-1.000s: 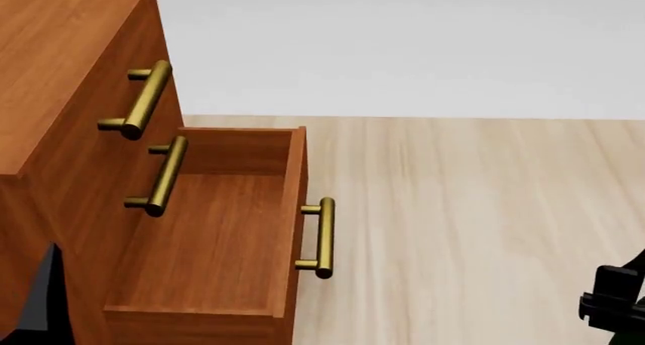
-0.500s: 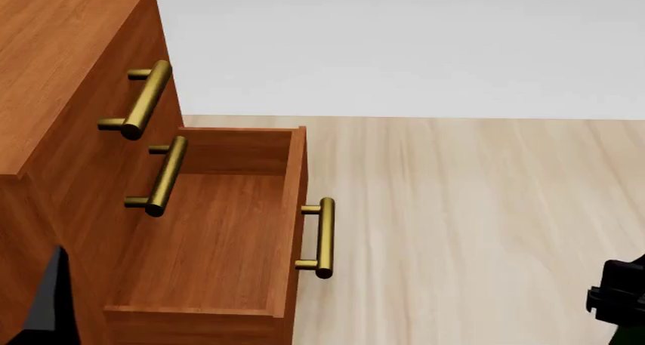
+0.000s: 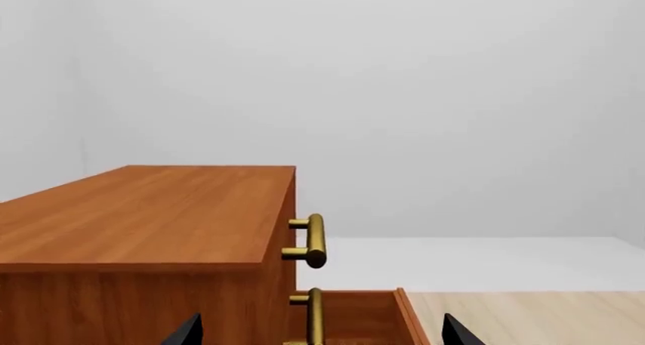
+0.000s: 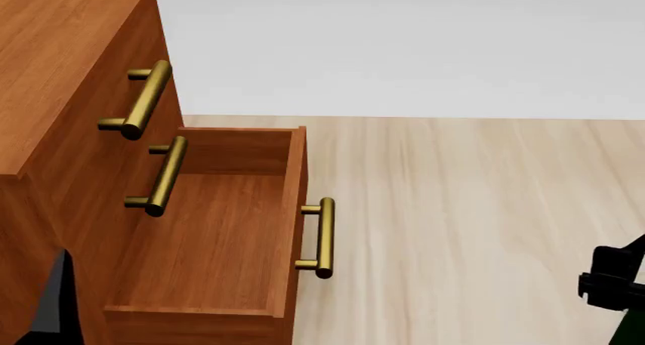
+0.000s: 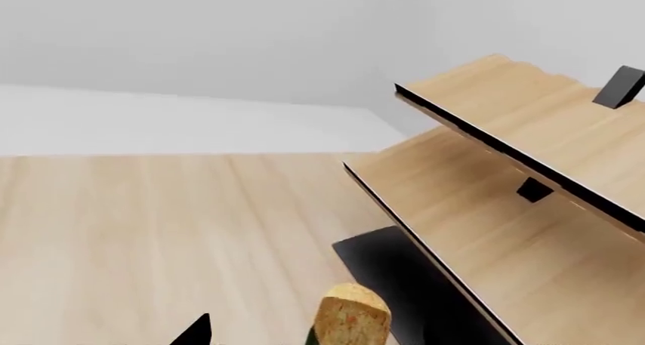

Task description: Put the wine bottle in the bottom drawer of the cabinet.

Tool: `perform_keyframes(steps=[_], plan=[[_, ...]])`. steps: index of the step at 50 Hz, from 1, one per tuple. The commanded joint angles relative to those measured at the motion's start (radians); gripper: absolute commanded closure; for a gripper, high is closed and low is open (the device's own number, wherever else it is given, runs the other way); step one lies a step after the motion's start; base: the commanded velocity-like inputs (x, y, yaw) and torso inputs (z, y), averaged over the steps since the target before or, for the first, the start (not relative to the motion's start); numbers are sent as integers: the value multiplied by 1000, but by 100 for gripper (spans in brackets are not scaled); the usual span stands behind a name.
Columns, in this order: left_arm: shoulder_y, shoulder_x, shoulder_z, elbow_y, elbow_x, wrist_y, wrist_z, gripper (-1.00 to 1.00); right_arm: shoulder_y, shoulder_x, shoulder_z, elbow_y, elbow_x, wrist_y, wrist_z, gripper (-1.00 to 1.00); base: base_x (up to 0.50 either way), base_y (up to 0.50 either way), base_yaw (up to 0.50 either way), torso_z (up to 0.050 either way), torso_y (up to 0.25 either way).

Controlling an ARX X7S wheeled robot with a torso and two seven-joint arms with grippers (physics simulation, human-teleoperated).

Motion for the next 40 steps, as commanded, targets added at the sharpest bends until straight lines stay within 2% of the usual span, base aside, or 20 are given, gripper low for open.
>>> perform_keyframes(steps=[1, 16, 17, 27, 40], plan=[[13, 2, -8, 2, 8, -3, 1, -100, 31, -17, -19, 69, -21, -7, -23, -100, 0, 0, 0, 0, 0], [23, 16, -18, -13, 4, -6, 15, -100, 48, -27, -10, 87, -20, -5, -10, -100, 0, 0, 0, 0, 0], [25, 14, -19, -14, 6, -3, 16, -100, 49, -29, -7, 95, -21, -13, -11, 100, 0, 0, 0, 0, 0], [39, 9, -23, -27, 12, 2, 25, -100, 37, -16, -15, 60, -39, -20, 0, 100, 0, 0, 0, 0, 0], [49, 0, -32, -29, 10, 5, 26, -100, 53, 38, 2, -124, 4, 65, 31, 100, 0, 0, 0, 0, 1]])
